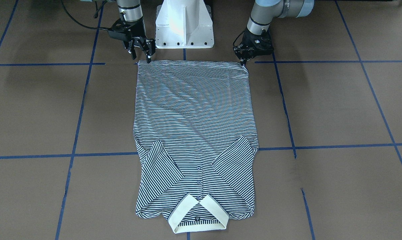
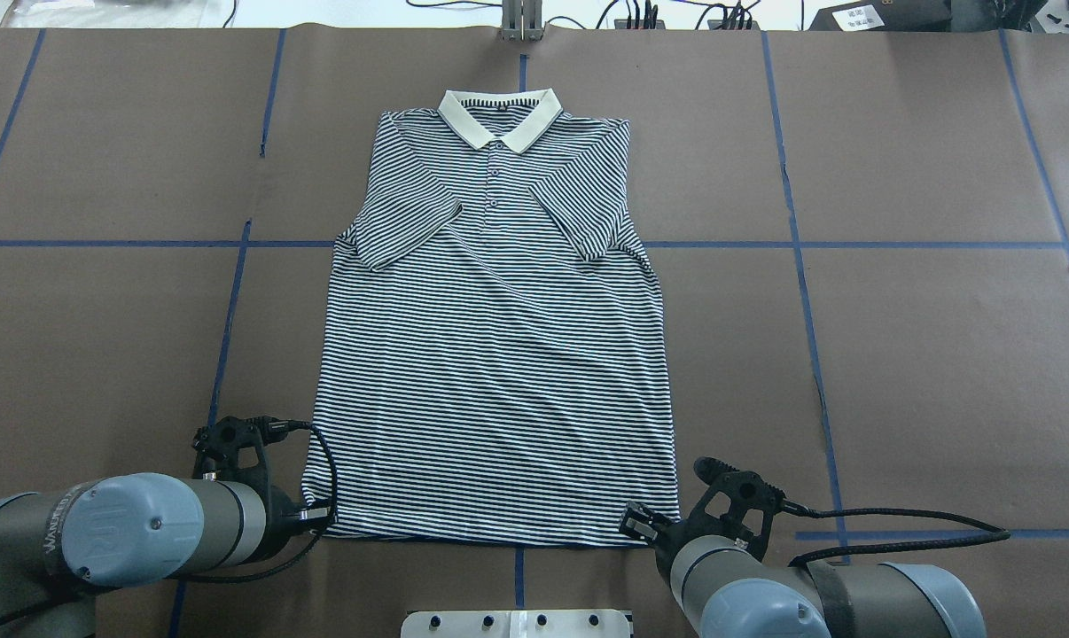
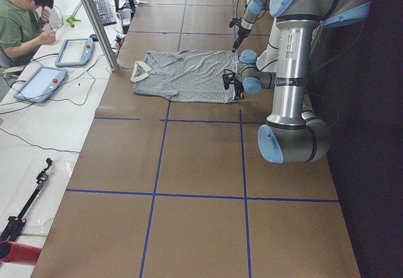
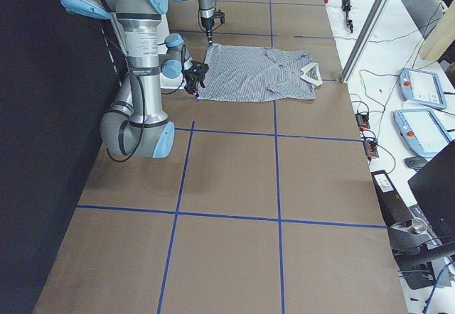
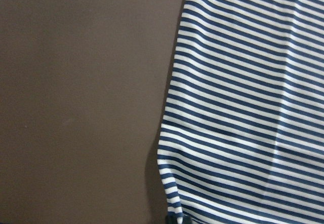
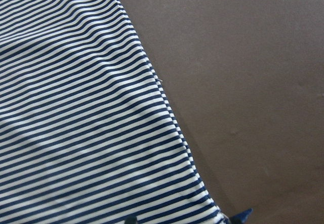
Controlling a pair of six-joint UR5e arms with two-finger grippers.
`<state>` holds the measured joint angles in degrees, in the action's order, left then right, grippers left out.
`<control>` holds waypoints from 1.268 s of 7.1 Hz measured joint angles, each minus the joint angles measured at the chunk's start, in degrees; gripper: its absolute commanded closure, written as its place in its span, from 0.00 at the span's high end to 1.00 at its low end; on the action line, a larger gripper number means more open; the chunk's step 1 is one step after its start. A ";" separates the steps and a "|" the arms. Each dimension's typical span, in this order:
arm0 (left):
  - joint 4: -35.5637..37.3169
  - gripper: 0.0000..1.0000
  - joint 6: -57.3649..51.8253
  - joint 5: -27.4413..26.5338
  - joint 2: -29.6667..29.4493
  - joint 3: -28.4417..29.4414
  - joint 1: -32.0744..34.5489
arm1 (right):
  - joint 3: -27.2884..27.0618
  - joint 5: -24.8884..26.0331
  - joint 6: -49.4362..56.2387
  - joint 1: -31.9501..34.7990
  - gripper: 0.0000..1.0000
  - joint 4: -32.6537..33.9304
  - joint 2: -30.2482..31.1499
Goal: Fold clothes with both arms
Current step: 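Lower both grippers onto the hem corners nearest the robot and grasp them, then lift the hem with both grippers and fold it up toward the collar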
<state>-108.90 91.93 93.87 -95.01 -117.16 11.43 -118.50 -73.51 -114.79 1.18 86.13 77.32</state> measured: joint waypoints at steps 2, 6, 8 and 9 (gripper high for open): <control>0.00 0.00 0.00 0.00 0.05 -0.30 0.00 | 0.50 0.19 0.00 -0.09 0.62 0.06 0.43; 0.00 0.00 0.00 0.00 0.08 -0.51 -0.06 | 1.94 0.21 0.01 -0.25 0.39 0.08 0.47; -0.04 0.00 0.00 0.00 0.08 -0.51 -0.08 | 2.01 0.19 0.01 -0.29 0.00 0.06 0.23; -0.02 0.00 0.00 0.00 0.07 -0.51 -0.09 | 1.93 0.15 0.05 -0.28 0.00 0.05 0.19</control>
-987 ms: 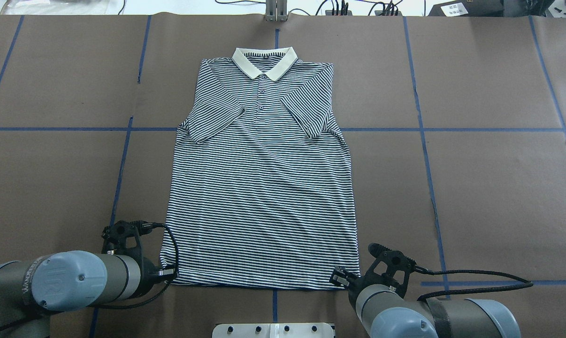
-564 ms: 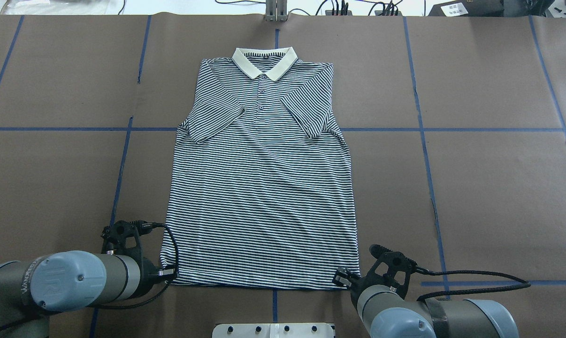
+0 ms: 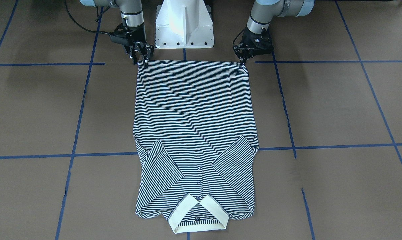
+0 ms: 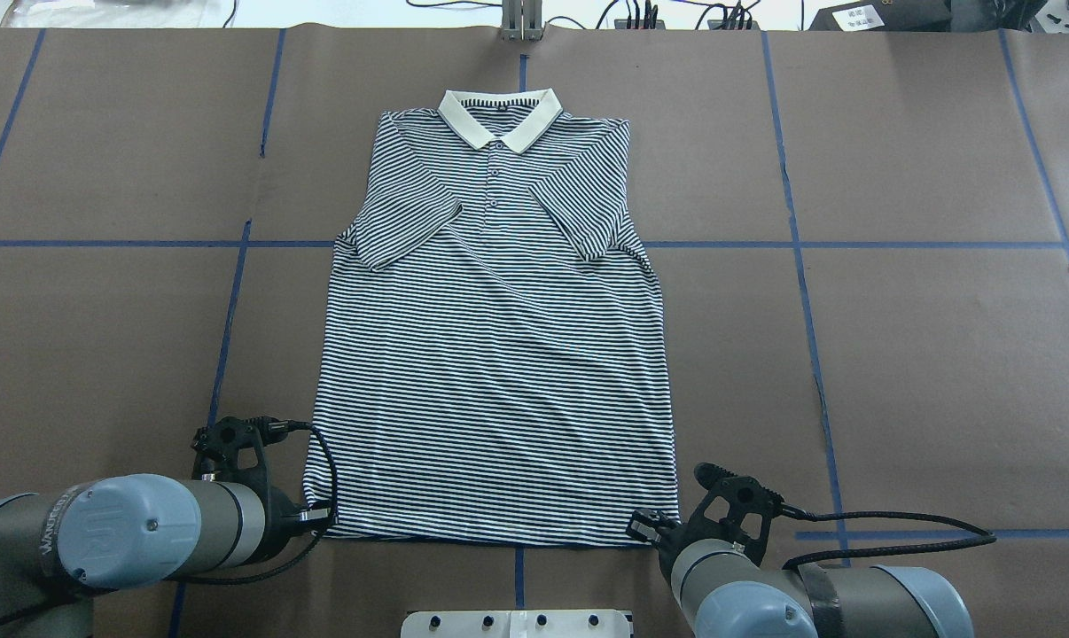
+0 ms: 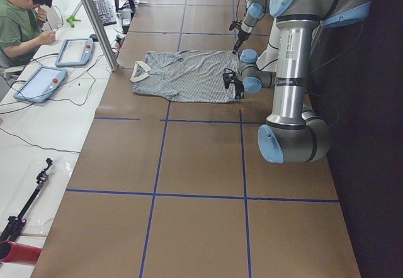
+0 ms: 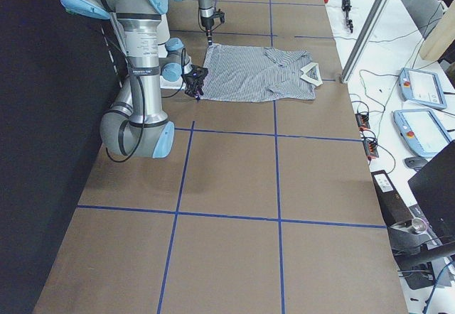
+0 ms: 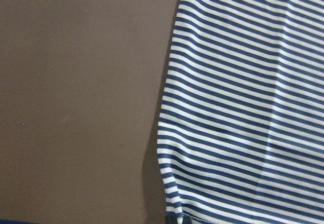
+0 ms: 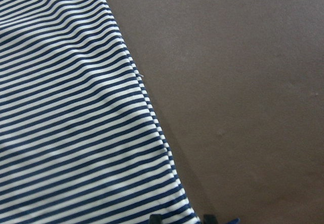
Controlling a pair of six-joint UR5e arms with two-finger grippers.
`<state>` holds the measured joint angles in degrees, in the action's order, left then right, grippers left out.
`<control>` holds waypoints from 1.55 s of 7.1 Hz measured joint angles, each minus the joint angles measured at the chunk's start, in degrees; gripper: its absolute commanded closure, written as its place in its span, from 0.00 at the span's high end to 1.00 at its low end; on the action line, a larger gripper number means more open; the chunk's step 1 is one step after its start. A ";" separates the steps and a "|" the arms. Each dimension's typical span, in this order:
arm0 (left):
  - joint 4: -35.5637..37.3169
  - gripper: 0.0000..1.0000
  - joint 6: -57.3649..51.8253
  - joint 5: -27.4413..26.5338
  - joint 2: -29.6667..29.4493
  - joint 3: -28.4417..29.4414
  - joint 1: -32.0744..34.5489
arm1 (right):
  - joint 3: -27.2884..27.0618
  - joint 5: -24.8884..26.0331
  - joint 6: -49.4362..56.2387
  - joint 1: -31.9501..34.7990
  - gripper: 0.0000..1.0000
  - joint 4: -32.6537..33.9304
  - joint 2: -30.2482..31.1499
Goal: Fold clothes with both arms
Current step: 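Lift the hem with both grippers and fold it up toward the collar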
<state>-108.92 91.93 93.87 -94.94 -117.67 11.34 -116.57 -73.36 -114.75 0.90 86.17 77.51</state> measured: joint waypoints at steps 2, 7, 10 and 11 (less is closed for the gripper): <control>0.02 0.00 0.00 0.02 -0.08 -0.11 0.00 | -0.46 -0.10 0.35 0.29 0.00 0.06 0.17; 21.50 0.00 -2.44 5.01 -3.74 -18.91 0.39 | -19.81 -2.48 3.25 1.77 0.00 4.70 10.03; 44.17 0.00 -5.14 10.62 -16.88 -29.32 5.99 | -36.18 -9.67 3.84 4.29 0.00 23.80 5.93; 45.92 0.00 -8.94 11.47 -18.59 -28.66 8.21 | -36.19 -11.87 5.77 7.21 0.00 28.53 0.90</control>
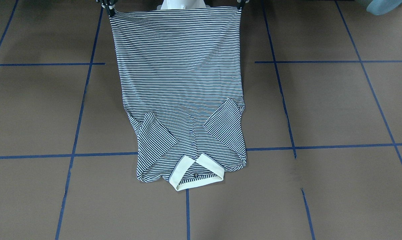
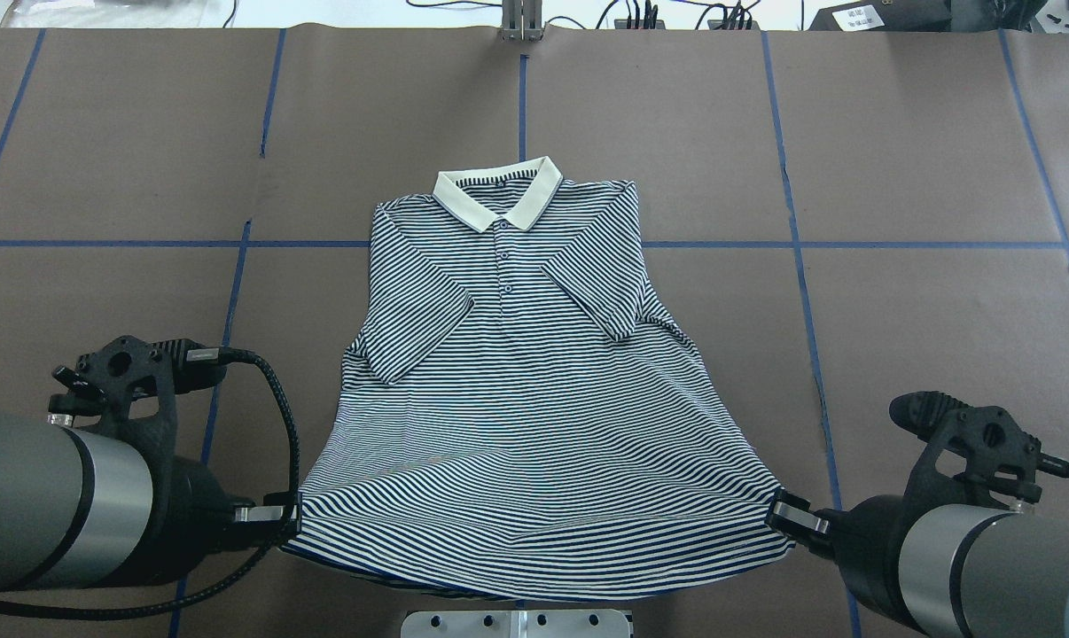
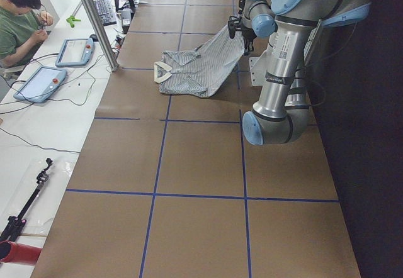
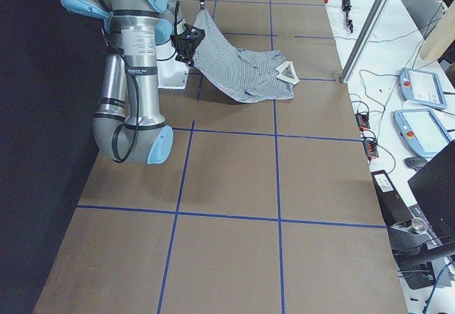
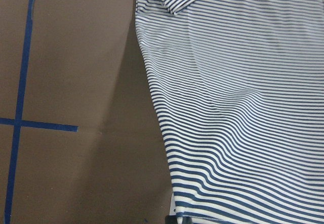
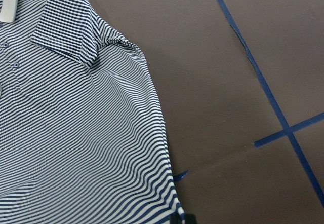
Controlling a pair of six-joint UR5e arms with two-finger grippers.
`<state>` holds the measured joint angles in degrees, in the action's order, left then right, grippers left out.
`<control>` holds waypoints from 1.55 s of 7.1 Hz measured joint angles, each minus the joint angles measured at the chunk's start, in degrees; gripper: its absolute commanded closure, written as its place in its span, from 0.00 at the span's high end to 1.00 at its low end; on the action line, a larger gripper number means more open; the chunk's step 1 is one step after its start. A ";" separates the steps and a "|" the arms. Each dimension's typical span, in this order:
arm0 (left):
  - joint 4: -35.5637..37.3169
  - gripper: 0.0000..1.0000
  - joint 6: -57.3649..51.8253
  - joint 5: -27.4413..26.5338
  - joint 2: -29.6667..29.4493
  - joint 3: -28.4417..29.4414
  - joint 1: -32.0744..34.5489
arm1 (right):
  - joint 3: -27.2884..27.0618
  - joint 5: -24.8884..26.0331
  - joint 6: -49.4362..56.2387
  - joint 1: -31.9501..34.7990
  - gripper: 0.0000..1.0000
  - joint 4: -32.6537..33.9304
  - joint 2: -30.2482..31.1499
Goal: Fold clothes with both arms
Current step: 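Lift the hem with both grippers and fold it up toward the collar, then open both grippers at the collar and raise them away from the shirt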
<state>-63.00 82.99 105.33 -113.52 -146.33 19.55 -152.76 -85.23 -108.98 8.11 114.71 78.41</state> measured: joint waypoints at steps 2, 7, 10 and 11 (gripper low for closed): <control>0.51 0.00 -9.74 0.39 -2.86 6.61 8.06 | 7.09 -3.66 8.96 9.88 0.00 5.13 -11.48; -13.22 0.00 -20.65 0.11 -9.02 31.67 20.80 | 45.01 -12.68 21.71 31.52 0.00 -20.40 -21.81; -26.78 0.00 -23.06 -1.82 -10.45 46.26 22.97 | 68.39 -12.75 22.87 33.78 0.00 -35.64 -29.02; -30.26 0.00 -23.38 -2.48 -10.81 50.13 23.18 | 72.49 -12.72 23.01 33.95 0.00 -38.79 -29.72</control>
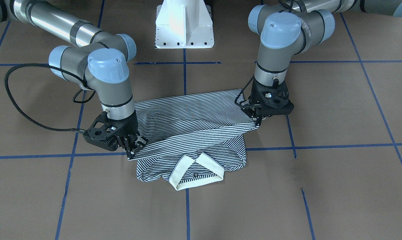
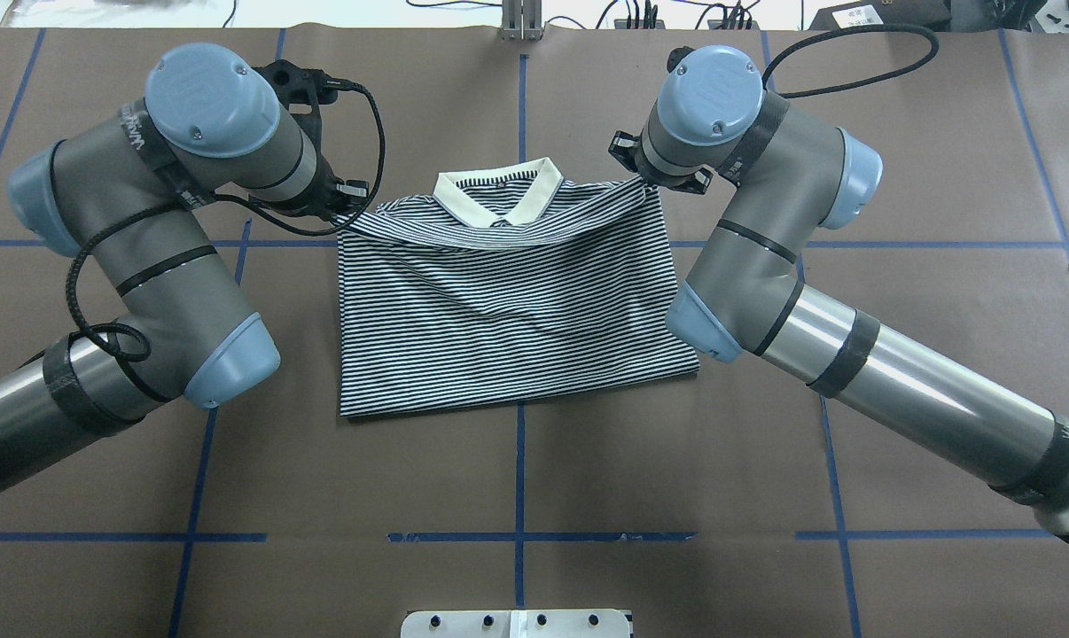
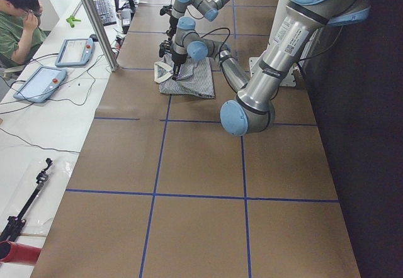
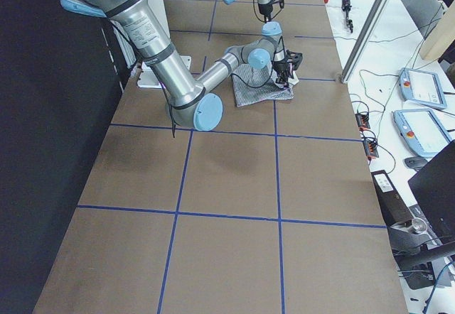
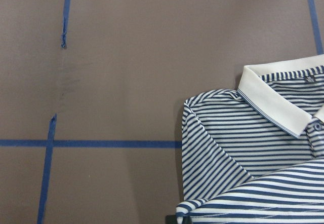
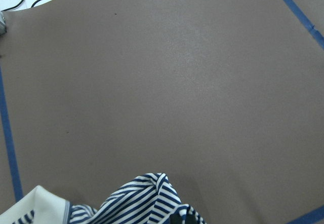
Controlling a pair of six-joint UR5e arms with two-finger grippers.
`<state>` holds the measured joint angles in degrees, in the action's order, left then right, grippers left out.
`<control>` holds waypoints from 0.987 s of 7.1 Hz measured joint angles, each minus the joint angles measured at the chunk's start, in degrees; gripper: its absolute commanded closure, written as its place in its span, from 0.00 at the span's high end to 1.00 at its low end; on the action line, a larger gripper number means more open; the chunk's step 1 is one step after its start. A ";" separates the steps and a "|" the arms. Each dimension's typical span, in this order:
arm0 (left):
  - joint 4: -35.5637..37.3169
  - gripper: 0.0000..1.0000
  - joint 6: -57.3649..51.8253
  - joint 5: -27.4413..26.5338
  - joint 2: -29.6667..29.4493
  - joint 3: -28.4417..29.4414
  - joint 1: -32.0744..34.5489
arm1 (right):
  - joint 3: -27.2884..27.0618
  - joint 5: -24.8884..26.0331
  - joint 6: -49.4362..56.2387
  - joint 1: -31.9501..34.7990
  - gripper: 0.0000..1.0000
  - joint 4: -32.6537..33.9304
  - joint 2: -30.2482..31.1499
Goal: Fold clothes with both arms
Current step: 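Open both grippers at the collar and raise them away from the shirt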
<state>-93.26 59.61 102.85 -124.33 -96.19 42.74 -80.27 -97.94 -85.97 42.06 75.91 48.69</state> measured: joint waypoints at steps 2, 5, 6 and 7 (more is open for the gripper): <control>-3.50 0.00 -0.49 -0.40 -0.50 4.82 0.05 | 3.25 0.01 0.10 -0.01 0.00 -2.33 -0.18; -7.45 0.60 -1.61 -0.46 -0.65 8.85 -0.01 | 3.80 0.00 1.23 -0.10 0.99 -2.71 0.74; -7.99 1.00 -1.90 -0.46 -0.61 9.29 -0.09 | 3.83 0.14 1.52 -0.21 1.00 -2.73 1.00; -8.17 1.00 -3.32 -0.43 -0.52 9.27 -0.12 | 3.79 0.31 1.85 -0.40 1.00 -2.74 1.12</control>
<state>-101.44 56.29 102.42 -124.85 -86.92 42.62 -76.48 -97.63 -84.11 41.66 73.18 49.81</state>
